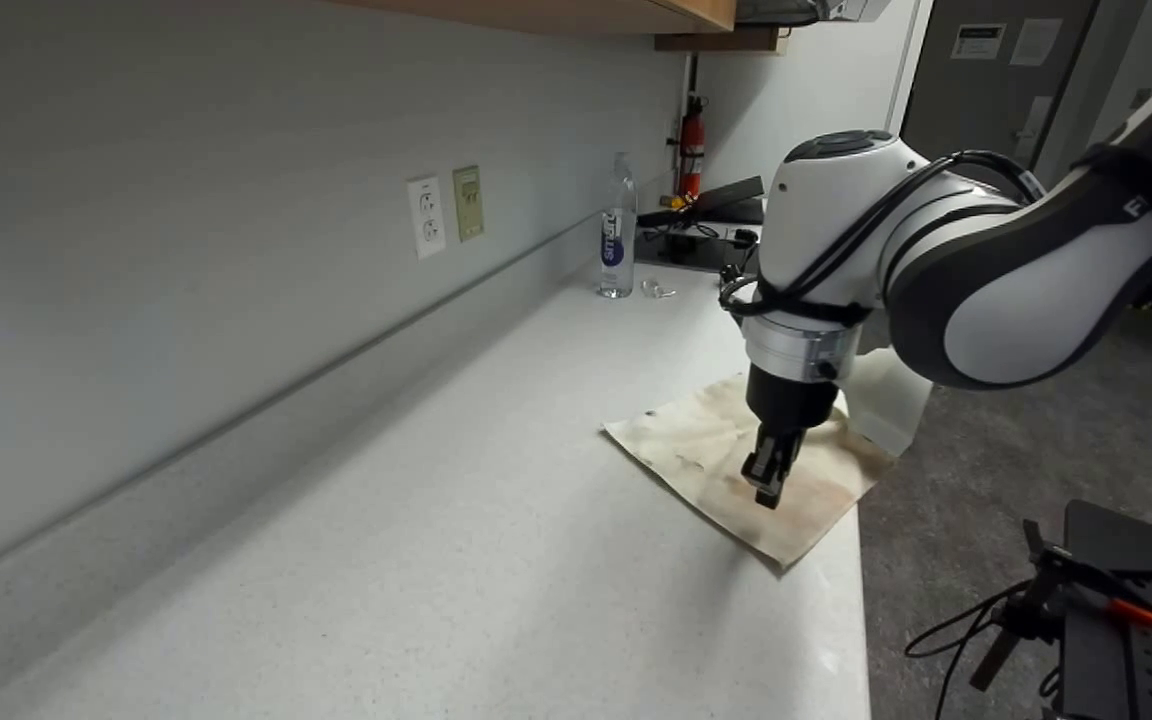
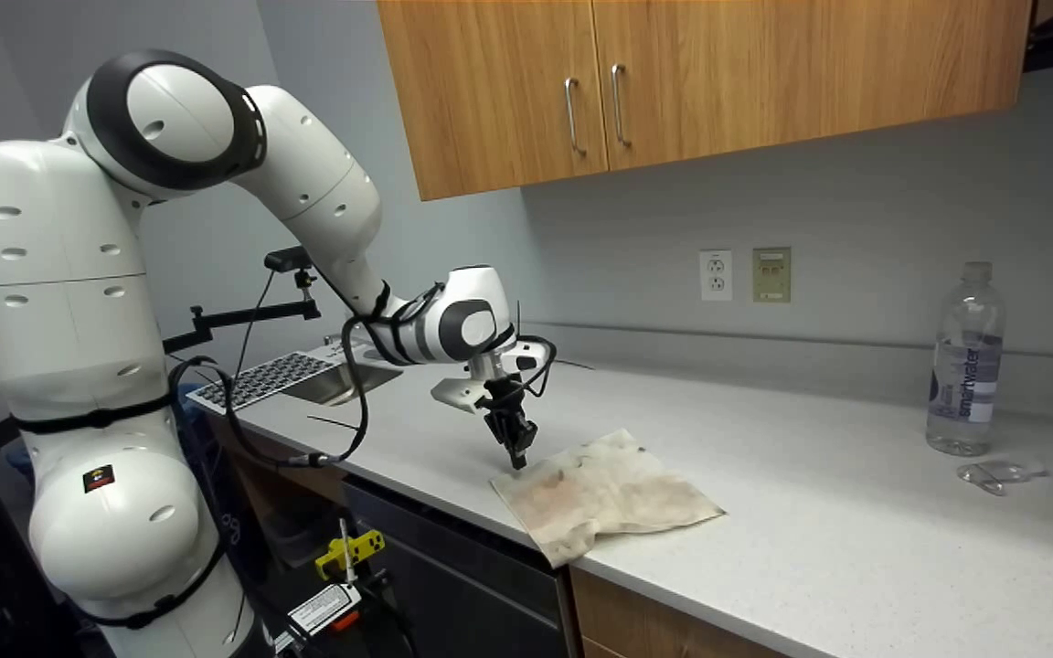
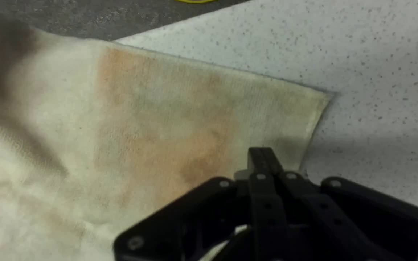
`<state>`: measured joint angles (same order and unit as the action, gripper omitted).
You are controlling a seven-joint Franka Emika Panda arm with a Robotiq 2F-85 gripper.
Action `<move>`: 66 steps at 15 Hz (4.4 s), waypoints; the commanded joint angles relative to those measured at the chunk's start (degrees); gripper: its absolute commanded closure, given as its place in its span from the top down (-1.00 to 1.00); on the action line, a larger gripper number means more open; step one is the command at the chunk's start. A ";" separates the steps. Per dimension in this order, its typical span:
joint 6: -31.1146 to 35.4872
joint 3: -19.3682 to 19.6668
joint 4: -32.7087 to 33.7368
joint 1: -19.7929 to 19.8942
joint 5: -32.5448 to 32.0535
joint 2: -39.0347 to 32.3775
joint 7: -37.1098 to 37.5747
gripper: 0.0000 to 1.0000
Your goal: Unfold the napkin completely
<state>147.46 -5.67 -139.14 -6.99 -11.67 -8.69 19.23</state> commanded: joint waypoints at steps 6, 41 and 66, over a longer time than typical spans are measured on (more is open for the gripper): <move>-0.18 -1.14 -1.41 -0.11 7.80 0.13 -7.82 -1.00; 1.01 -0.84 26.77 -3.33 7.71 -22.36 -14.53 -1.00; -0.01 -0.65 44.11 -6.80 9.46 -31.39 -13.61 -1.00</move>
<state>149.12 -6.91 -96.53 -13.18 -2.30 -40.31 5.44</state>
